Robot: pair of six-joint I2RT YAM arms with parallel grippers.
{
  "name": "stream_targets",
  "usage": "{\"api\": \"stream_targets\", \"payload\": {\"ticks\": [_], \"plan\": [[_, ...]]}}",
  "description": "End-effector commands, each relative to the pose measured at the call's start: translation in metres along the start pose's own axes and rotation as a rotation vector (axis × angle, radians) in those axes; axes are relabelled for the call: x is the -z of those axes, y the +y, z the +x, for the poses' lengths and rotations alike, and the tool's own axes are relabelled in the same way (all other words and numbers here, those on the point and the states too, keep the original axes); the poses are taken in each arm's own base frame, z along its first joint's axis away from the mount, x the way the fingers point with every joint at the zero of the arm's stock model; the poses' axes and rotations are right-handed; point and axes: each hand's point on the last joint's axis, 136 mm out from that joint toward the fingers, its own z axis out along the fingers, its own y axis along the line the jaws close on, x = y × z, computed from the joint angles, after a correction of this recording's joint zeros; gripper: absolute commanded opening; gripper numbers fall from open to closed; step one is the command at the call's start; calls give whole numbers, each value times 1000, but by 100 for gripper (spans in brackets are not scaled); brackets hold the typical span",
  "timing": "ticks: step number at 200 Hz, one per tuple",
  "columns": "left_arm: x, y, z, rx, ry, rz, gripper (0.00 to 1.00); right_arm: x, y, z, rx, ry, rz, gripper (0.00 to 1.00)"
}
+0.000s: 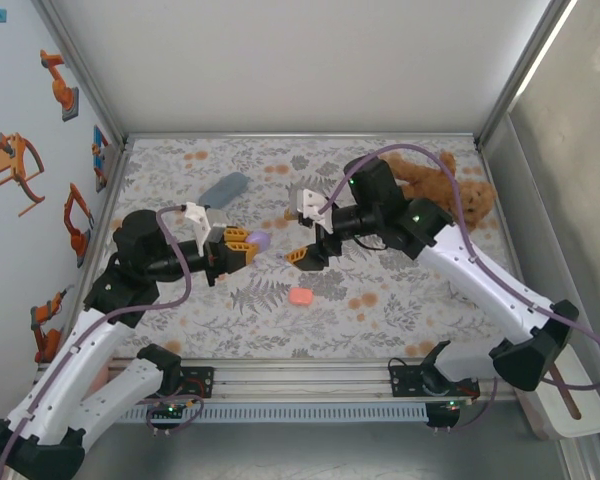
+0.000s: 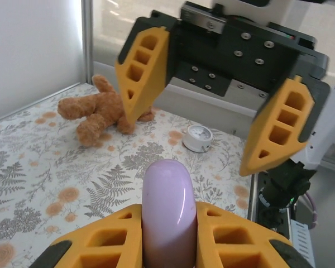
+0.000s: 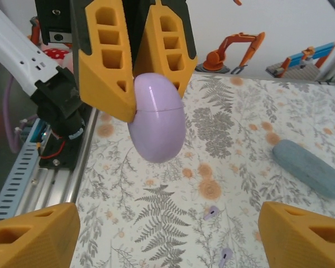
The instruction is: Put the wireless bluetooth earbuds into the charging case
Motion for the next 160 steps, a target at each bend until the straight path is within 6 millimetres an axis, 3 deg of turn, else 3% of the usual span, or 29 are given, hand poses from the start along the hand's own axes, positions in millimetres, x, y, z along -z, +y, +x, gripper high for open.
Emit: {"api": "stream_targets", "payload": {"ticks": [1, 68, 160], "plan": [[3, -17, 0, -106, 32, 81, 16, 0, 11, -7, -8, 3, -95, 77], [-2, -15, -1, -127, 71, 99, 15, -14, 14, -21, 11, -30, -170, 71], [-2, -15, -3, -141, 69, 100, 15, -29, 17, -22, 10, -20, -206, 51]]}}
